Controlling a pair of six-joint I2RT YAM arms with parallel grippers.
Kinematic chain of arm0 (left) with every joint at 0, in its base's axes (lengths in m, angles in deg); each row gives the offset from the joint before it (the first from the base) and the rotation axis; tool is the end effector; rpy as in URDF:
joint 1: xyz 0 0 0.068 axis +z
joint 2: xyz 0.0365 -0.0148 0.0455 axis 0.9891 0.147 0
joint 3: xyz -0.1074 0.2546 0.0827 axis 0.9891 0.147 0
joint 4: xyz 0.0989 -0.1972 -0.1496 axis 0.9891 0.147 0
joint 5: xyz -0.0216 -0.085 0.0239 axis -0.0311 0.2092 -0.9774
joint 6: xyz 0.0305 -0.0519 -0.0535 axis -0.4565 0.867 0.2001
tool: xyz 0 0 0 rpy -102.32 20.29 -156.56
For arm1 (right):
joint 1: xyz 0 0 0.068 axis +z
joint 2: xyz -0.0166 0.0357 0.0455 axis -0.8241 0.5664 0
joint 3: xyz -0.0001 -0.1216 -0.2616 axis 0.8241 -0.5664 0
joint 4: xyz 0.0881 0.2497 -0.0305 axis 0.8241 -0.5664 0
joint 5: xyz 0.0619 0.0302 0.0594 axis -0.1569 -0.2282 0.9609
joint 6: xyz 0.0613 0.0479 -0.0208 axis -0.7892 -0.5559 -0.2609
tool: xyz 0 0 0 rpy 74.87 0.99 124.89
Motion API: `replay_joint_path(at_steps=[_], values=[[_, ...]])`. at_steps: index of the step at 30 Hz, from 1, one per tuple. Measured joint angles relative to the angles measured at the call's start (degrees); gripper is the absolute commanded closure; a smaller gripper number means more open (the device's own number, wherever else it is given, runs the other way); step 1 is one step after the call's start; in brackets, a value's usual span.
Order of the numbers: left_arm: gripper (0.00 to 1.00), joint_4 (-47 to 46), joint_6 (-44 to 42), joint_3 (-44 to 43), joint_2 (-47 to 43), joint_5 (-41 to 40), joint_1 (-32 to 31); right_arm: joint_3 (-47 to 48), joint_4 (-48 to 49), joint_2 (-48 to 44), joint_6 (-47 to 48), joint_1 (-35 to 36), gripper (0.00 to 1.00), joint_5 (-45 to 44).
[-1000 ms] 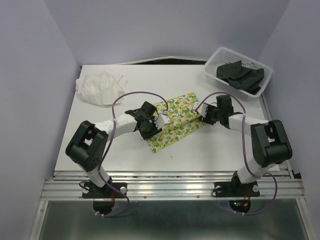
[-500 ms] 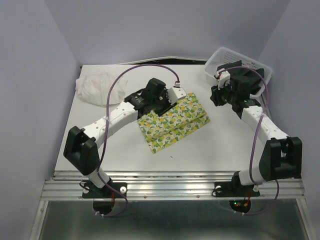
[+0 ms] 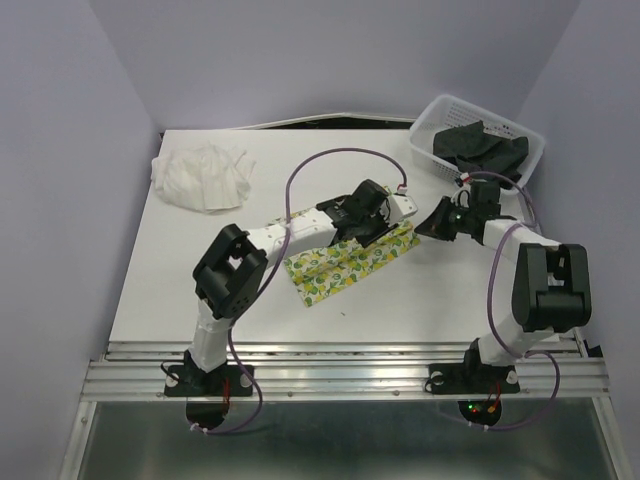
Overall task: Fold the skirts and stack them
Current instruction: Fold the skirt
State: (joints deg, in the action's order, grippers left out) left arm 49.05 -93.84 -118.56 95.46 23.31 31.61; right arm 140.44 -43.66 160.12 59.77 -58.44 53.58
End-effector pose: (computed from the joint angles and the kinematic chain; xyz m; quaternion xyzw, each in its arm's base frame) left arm 0.3127 -0.3800 0.2280 0.5324 0.7243 -0.1442 0.4138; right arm 0.3468 0.0211 0.1820 0.1015 0.8912 0.3304 0.2938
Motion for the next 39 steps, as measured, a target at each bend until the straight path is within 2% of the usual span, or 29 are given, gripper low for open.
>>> replay_joint_path(at_steps=[5,7,13,21,24,26,29,30,32,34,39], values=[[0.57,-1.92,0.66,-5.49,3.85,-0.28,-0.81,-2.01,5.22,3.67,-5.57,0.0,0.99,3.34],[0.53,-2.64,0.76,-7.76,5.7,-0.33,-1.14,-3.61,7.41,4.28,-7.43,0.0,0.99,3.98],[0.52,-3.41,0.76,-12.48,11.06,-1.07,-1.99,-6.03,13.75,9.44,-11.02,0.0,0.99,4.42],[0.45,-2.95,0.72,-14.23,14.97,-1.42,-2.47,-7.91,20.87,13.03,-14.73,0.0,0.99,5.05],[0.46,-2.75,0.66,-14.45,15.87,-1.42,-2.47,-8.61,23.02,13.73,-15.82,0.0,0.99,5.62],[0.5,-2.47,0.55,-14.47,16.15,-1.42,-2.47,-8.94,23.87,13.81,-16.28,0.0,0.99,5.73],[0.62,-2.32,0.48,-14.47,16.2,-1.7,-2.47,-8.98,24.61,14.16,-16.94,0.0,0.99,5.97],[0.74,-2.34,0.31,-14.47,16.2,-1.97,-2.47,-8.98,24.7,14.21,-17.09,0.0,0.99,6.01],[0.89,-2.25,0.28,-14.47,16.2,-2.32,-2.47,-9.01,24.94,14.32,-17.33,0.0,0.99,6.16],[0.97,-2.19,0.2,-14.47,16.2,-2.56,-2.47,-9.14,25.2,14.32,-17.51,0.0,0.99,6.16],[1.0,-2.08,0.26,-14.47,16.2,-2.62,-2.47,-9.88,26.45,14.32,-18.4,0.0,0.99,6.14]])
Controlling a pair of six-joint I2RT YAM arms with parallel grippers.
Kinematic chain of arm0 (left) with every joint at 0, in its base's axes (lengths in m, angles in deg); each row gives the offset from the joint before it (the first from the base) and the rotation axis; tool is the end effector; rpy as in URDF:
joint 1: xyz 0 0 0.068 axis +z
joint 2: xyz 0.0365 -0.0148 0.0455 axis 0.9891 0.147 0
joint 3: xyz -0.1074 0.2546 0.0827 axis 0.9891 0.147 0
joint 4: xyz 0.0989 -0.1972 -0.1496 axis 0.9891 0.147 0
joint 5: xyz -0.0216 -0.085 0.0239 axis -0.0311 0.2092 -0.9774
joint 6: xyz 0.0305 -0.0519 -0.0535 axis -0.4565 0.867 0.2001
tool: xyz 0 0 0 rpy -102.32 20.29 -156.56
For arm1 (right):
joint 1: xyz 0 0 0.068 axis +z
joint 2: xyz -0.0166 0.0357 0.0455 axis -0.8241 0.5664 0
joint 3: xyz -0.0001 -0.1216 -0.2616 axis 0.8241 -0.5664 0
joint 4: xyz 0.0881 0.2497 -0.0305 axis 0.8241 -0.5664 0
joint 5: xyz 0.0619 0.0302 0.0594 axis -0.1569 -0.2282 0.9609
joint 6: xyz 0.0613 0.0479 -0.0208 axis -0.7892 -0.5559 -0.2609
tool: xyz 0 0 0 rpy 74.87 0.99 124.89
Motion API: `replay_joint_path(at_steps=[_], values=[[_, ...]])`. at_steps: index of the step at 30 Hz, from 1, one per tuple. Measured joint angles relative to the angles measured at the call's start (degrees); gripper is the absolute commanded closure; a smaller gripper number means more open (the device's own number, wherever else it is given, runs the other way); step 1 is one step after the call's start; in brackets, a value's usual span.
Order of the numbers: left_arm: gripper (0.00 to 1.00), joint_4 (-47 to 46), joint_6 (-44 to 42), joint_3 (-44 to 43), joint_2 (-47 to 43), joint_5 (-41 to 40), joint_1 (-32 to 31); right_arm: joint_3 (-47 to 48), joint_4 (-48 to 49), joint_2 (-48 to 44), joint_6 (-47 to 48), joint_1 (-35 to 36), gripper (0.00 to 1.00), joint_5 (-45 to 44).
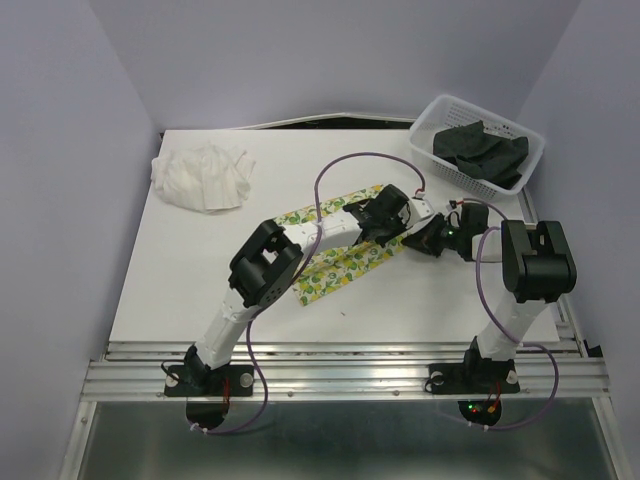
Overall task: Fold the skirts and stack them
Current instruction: Fold the skirt
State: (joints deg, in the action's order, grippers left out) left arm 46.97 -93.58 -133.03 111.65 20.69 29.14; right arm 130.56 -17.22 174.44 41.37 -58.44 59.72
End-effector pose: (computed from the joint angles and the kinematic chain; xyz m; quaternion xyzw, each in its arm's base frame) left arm 0.3392 -0.4440 0.1808 0.5377 0.7191 -0.1351 0.4189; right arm 0.3494 0.0269 0.0943 0.2111 0.8520 0.4189 0.2324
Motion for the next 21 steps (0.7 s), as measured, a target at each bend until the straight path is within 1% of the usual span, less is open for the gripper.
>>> replay_joint_path(at_steps=[10,17,21], values=[[1.0,1.79,0.96,0.0,-1.16,1.01,-0.31,-1.49,2.75,0.0,-1.86,0.0,0.99,-0.02],[1.0,3.02,1.66,0.0,-3.8,1.27,-2.1,-1.81,3.43,0.0,-2.54,0.0,0.99,-0.04],[1.0,4.04,2.47,-0.15,-3.89,2.03,-2.69,-1.99,3.69,0.0,-2.67,0.0,0.99,-0.02]])
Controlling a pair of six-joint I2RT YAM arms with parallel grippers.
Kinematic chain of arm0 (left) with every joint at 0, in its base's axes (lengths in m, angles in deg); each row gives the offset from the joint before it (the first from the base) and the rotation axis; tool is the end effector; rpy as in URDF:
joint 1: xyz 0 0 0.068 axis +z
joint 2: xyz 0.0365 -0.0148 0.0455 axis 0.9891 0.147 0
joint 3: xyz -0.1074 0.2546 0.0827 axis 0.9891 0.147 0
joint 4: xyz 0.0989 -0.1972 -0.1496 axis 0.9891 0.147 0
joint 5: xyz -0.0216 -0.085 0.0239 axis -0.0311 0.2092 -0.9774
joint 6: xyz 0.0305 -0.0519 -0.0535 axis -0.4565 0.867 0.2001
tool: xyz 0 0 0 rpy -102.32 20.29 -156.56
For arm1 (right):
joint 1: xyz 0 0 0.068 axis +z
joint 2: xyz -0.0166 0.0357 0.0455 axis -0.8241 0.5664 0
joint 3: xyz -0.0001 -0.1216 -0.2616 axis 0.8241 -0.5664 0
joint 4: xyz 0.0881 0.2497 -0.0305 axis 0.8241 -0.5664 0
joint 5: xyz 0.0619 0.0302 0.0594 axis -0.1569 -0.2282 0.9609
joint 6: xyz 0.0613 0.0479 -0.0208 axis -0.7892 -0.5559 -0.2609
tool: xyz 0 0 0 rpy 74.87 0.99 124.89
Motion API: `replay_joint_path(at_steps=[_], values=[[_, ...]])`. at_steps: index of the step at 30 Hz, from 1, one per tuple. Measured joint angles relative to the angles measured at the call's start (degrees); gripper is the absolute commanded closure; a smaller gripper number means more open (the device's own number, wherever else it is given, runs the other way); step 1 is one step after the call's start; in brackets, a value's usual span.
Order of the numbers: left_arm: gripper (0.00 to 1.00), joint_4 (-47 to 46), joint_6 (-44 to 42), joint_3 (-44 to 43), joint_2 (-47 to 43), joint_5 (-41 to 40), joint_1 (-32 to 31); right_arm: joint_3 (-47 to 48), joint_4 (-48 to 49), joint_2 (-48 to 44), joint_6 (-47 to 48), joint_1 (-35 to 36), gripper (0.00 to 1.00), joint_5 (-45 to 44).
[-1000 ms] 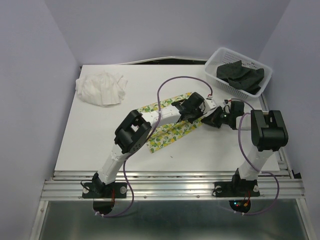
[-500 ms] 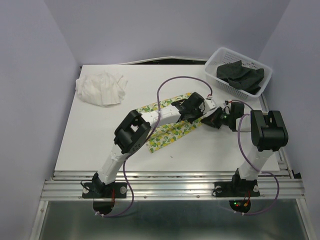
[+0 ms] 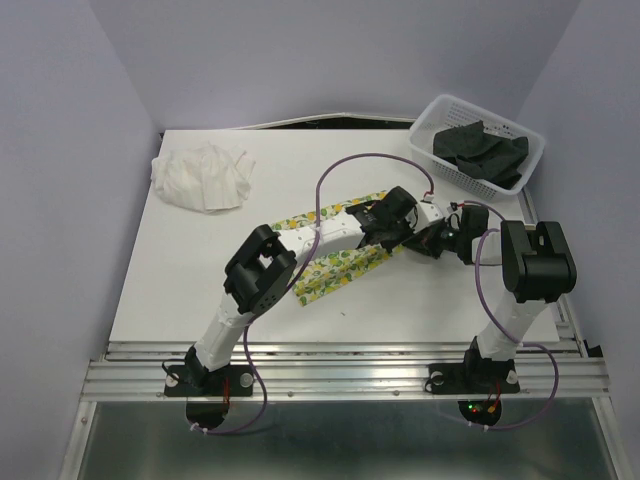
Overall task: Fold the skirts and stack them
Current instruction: Fold the skirt
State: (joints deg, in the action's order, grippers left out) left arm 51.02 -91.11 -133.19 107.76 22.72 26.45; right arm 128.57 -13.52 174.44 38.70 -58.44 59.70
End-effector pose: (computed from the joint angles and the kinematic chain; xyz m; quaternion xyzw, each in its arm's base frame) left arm 0.3094 -0.4514 0.2101 0.5451 0.7132 -0.1688 0.4071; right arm 0.3450 0.0271 0.0914 0.2245 0.8438 0.4269 0.2354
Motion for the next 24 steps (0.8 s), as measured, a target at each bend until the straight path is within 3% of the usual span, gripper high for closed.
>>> replay_joint_path(at_steps=[8,12,16,20,24], values=[[0.99,1.2,0.39,-1.25,1.53,0.42,0.09,-0.13,0.17,0.0,-0.07,0.0,0.99,0.02],[0.79,1.16,0.68,-1.25,3.67,0.74,0.09,-0.35,0.37,-0.09,-0.07,0.0,0.99,0.04],[0.67,1.53,1.18,-1.25,4.7,1.84,0.2,-0.94,0.04,-0.81,-0.04,0.0,0.99,0.09],[0.46,0.9,1.68,-0.94,3.56,3.74,0.31,-1.07,-2.14,-2.51,0.85,0.0,0.91,-0.07],[0.35,1.36,3.04,0.94,-1.36,5.29,0.92,-0.81,-7.1,-5.9,3.02,0.0,0.83,-1.62]])
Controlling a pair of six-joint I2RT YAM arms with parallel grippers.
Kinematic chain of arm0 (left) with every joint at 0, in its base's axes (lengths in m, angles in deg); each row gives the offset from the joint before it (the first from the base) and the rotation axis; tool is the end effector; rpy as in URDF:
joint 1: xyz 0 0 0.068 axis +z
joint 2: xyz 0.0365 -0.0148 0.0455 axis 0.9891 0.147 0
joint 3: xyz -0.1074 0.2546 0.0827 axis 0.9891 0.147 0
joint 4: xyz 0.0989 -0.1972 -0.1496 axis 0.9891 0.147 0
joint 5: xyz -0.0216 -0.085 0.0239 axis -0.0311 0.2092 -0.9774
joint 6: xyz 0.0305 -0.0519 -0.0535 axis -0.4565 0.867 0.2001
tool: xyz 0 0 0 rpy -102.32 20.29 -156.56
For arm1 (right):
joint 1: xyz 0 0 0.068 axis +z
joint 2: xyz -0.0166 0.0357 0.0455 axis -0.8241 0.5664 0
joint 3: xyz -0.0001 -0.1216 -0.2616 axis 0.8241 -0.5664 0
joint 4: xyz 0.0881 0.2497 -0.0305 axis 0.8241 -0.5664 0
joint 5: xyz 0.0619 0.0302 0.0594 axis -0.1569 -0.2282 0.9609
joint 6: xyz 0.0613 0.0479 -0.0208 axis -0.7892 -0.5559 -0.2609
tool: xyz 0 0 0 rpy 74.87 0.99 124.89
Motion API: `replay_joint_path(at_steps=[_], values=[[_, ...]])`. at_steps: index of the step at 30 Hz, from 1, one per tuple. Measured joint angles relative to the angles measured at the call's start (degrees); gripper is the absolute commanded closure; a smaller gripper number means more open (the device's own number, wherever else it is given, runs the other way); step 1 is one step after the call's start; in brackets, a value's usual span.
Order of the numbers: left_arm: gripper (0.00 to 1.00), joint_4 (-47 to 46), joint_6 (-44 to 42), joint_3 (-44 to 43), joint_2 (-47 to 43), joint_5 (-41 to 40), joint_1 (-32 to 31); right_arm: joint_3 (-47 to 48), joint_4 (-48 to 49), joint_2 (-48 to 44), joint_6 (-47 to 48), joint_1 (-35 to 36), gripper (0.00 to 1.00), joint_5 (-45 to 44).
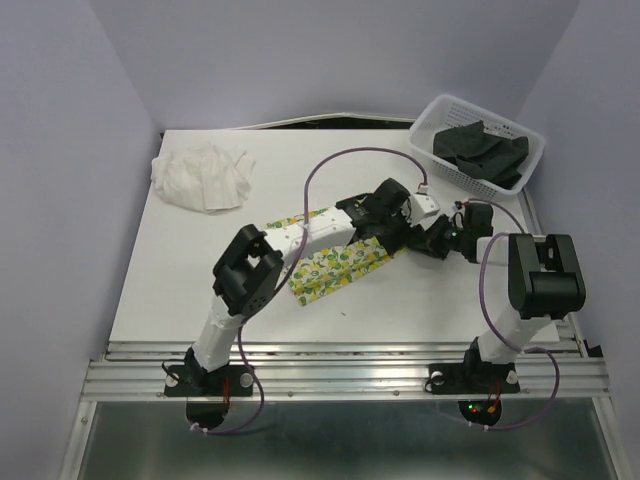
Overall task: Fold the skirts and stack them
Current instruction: Fold the skirt
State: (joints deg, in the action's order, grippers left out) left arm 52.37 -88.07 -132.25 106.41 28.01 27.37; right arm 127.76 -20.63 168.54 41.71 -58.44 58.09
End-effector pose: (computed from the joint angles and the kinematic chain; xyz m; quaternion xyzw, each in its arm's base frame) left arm 0.3073 -0.4444 0.2142 0.5371 0.7214 -0.2127 0.3819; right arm 0.3321 0.0263 0.1082 0.2161 0.8553 0.4067 0.2372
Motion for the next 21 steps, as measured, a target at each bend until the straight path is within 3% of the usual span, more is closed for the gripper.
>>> replay_joint_path(at_steps=[3,8,11,14,21], values=[[0.3,0.31,0.87,1.57,-6.1,1.2,1.01,2.01,-7.04,-3.78,2.93,0.0,0.82,-2.49],[0.3,-0.22,1.4,6.43,-20.26,2.08,5.11,9.11,-21.46,-10.78,10.75,0.0,0.81,-8.22],[0.32,-0.04,1.33,10.84,-27.17,2.12,7.89,14.4,-27.34,-13.68,16.28,0.0,0.7,-10.29],[0.35,0.07,1.22,17.66,-32.39,2.4,10.69,19.28,-30.01,-14.62,20.0,0.0,0.69,-9.94],[0.44,4.35,-0.33,34.53,-35.23,1.62,14.93,36.92,-35.95,0.7,29.44,5.07,0.7,-7.93]])
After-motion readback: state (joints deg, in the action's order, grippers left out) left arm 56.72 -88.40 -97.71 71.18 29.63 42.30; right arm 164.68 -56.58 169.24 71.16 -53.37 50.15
